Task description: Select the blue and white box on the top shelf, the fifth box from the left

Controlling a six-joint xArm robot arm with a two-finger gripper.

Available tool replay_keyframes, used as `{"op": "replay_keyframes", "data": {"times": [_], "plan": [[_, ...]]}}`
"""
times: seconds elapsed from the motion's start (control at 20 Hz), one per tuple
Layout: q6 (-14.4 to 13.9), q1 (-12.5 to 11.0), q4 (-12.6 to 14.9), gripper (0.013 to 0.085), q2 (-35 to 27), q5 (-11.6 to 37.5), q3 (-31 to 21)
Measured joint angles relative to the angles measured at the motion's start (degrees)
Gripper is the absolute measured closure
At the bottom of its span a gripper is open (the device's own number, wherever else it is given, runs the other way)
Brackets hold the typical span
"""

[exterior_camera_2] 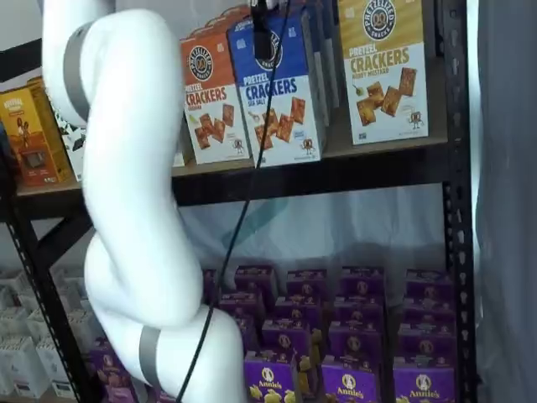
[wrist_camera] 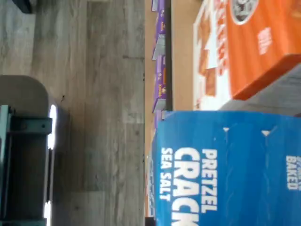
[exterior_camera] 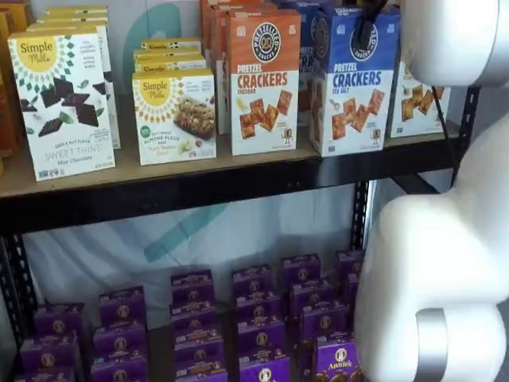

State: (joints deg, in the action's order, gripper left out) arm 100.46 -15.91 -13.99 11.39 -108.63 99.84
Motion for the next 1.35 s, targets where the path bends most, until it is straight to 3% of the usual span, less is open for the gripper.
{"op": "replay_keyframes", "data": {"times": [0.75,1.35], "plan": [[4.22,-3.04,2.1,0.041,12.32,-0.18,-15.26],[6.17,-4.25,3.07,0.041,17.67,1.31,-23.22]]}}
